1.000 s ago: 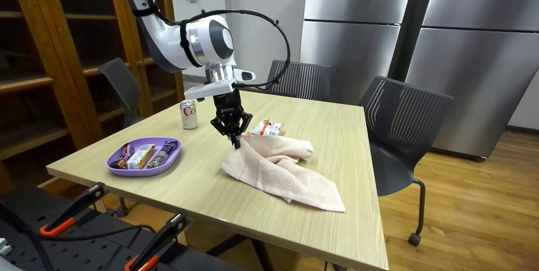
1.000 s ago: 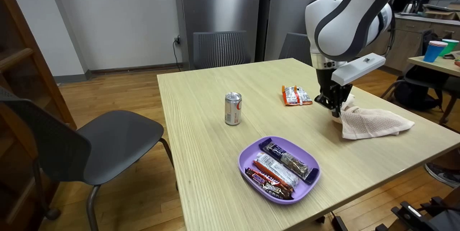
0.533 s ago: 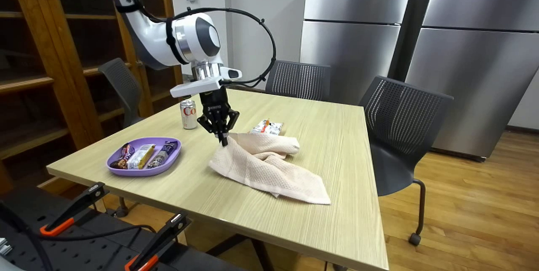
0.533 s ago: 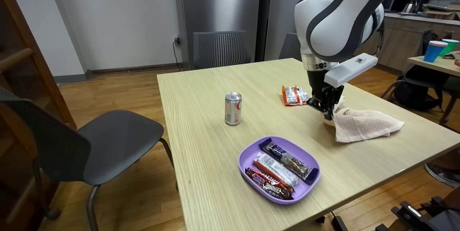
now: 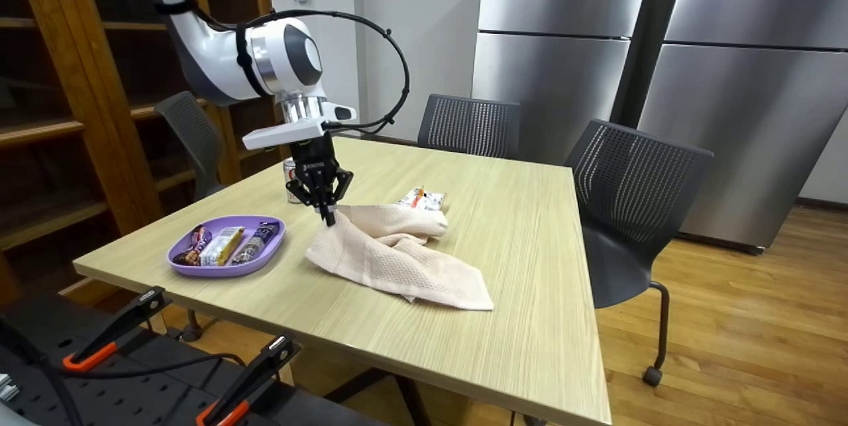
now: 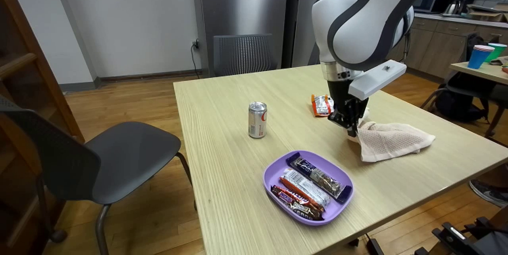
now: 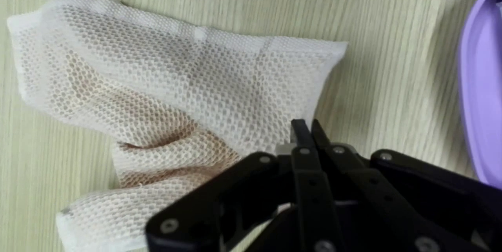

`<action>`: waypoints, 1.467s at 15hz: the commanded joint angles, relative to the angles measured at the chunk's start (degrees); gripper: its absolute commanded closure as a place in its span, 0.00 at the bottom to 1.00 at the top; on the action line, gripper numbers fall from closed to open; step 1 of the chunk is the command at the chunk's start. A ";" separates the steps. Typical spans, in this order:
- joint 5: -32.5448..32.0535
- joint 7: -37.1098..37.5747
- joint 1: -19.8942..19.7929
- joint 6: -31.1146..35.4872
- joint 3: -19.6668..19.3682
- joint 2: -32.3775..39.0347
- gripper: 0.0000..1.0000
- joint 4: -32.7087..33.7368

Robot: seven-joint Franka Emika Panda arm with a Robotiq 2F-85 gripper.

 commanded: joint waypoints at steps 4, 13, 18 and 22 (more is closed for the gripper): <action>-2.11 2.26 3.46 -2.14 3.09 -3.57 1.00 -2.35; -4.58 5.40 10.23 -3.07 7.68 -5.38 1.00 -2.72; -6.12 6.36 13.61 -4.92 11.02 -5.52 1.00 -2.32; -5.67 5.57 15.23 -5.65 13.68 -5.74 1.00 -2.35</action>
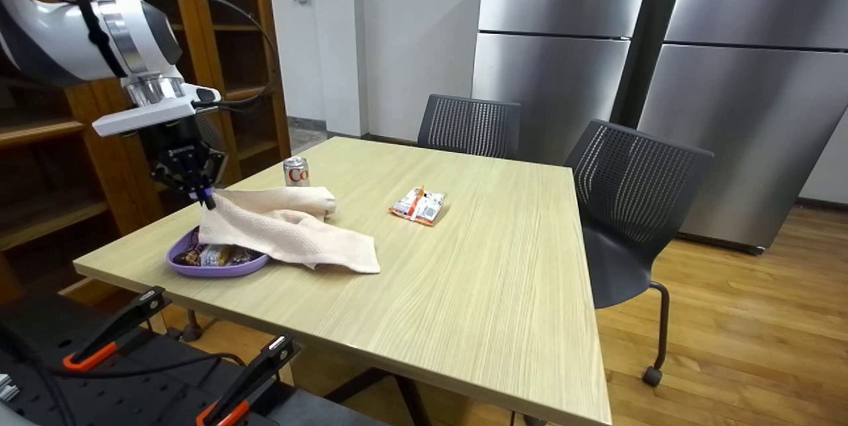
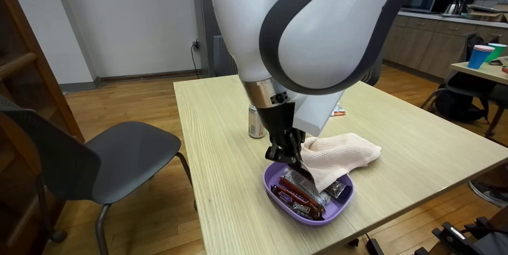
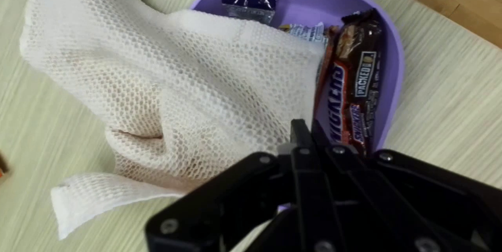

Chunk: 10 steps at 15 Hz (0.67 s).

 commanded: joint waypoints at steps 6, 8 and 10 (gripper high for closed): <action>-0.78 0.25 2.04 -3.42 5.61 -3.33 1.00 -1.17; -0.58 -0.05 2.14 -3.61 6.46 -3.78 1.00 -1.26; -0.42 -0.36 2.15 -3.71 7.19 -4.21 1.00 -1.53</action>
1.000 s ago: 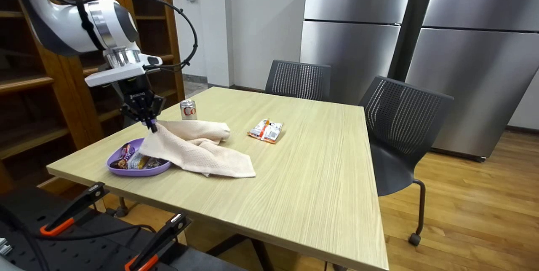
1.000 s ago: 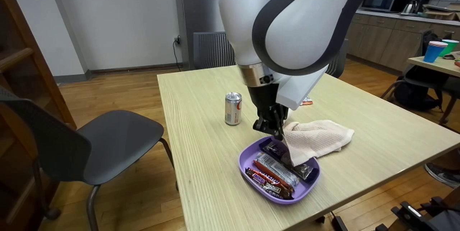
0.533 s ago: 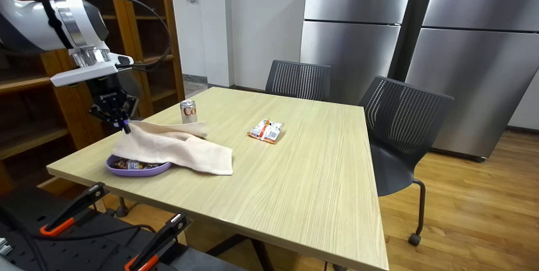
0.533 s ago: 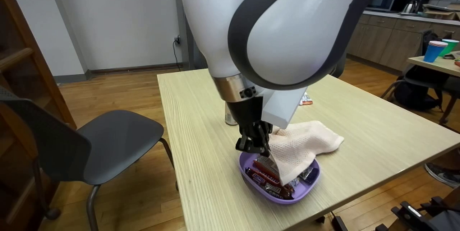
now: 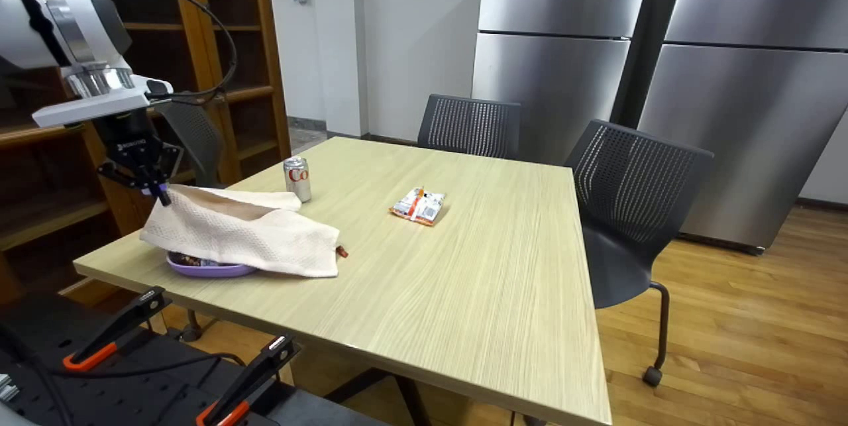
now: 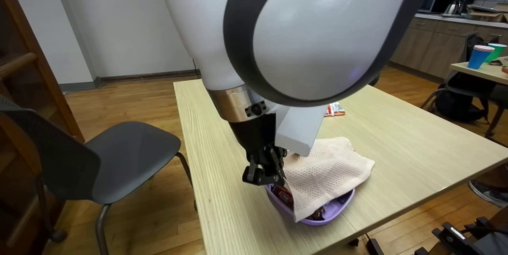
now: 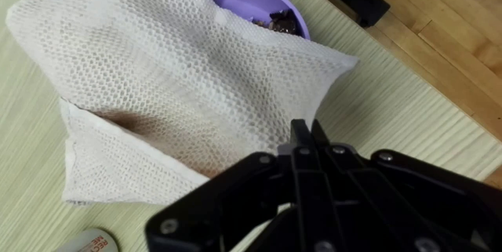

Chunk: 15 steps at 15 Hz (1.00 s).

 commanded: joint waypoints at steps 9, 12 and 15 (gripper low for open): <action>0.35 -2.78 -0.41 -3.92 3.10 -2.40 1.00 -2.49; 0.83 -3.91 -0.75 -4.55 3.37 -2.89 1.00 -2.56; 1.41 -4.94 -1.00 -5.43 3.68 -3.58 1.00 -2.42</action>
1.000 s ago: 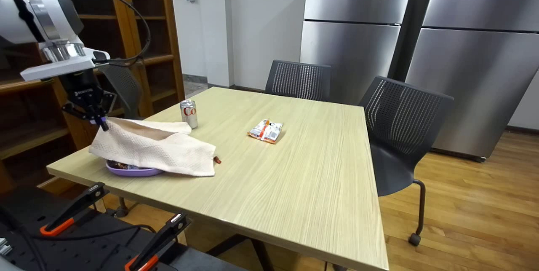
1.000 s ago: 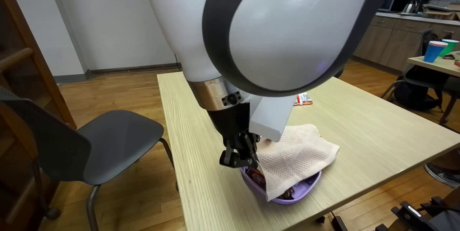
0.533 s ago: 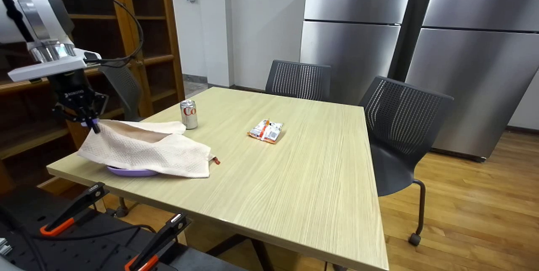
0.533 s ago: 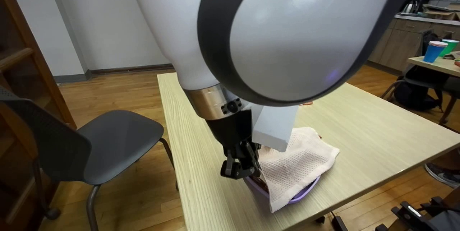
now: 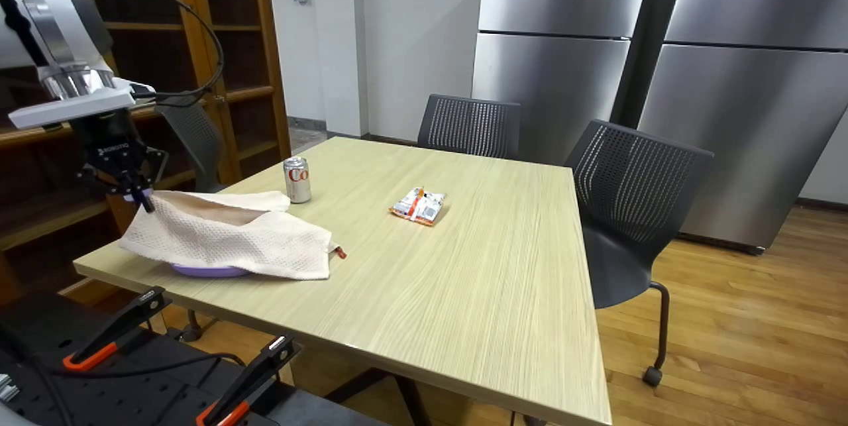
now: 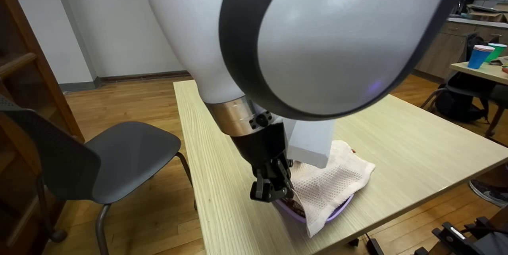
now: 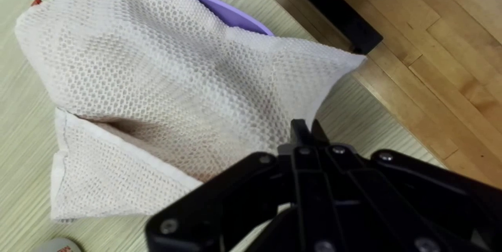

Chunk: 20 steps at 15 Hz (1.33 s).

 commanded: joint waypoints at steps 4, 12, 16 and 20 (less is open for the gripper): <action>2.13 -3.54 -1.44 -3.82 1.90 -4.10 1.00 -0.90; 4.68 -6.69 -2.09 -6.94 3.42 -6.02 1.00 -1.54; 5.46 -7.52 -2.22 -7.76 3.92 -6.83 1.00 -1.97; 6.00 -7.93 -2.23 -8.27 4.29 -7.38 1.00 -2.44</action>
